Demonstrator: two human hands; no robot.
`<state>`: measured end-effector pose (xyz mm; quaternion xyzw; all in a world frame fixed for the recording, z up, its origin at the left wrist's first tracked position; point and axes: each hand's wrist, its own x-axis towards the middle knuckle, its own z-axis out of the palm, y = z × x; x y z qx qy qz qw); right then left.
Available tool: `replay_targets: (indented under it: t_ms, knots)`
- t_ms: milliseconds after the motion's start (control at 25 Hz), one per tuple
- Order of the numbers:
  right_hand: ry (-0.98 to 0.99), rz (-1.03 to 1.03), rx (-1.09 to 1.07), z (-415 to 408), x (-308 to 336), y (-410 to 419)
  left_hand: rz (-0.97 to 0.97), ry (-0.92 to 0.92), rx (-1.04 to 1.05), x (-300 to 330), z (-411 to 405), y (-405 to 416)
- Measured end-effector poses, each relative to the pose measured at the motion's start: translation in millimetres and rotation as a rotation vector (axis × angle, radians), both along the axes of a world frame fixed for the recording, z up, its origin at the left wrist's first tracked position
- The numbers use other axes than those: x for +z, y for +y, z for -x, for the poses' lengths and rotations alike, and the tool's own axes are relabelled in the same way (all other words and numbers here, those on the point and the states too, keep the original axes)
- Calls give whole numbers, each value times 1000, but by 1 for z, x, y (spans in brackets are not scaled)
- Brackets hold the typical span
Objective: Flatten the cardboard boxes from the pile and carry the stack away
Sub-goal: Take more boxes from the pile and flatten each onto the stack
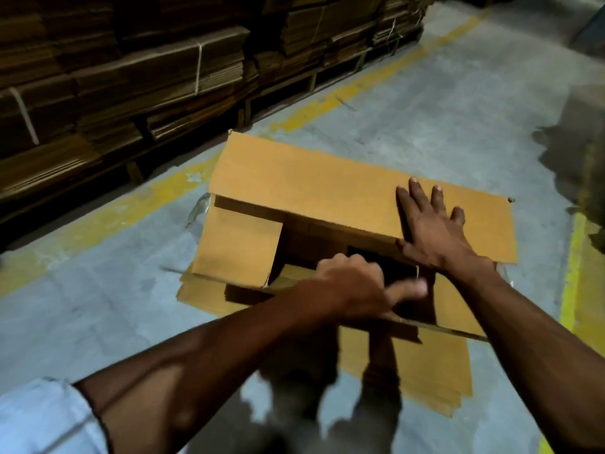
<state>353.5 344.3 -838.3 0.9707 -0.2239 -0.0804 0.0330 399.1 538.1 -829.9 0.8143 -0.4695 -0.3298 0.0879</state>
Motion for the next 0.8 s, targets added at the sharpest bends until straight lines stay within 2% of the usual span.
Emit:
replay_targets:
  t_ms: [40,80,120,240,360,440,520,640,800]
  knots:
    - [-55,-28,34,1,12,-2,-8,212,111,4,-12,-1]
    - [-117,-45,59,1,24,-3,-21,298,171,2,-26,-3]
    - [-174,-47,82,1,35,-4,-63,233,181,-1,-40,-3]
    - [-310,36,24,6,56,-13,-222,-298,181,-18,-66,14]
    - [-436,55,-117,6,74,-21,-186,-724,198,-36,-78,30]
    - [-538,112,-145,3,76,-24,-103,-878,219,-42,-84,39]
    - [-650,175,-186,2,69,-28,-31,-835,293,-46,-85,44]
    - [-813,145,-248,4,63,-33,204,-597,525,-50,-82,47]
    - [-991,256,-484,10,57,-24,414,-438,798,-38,-87,51]
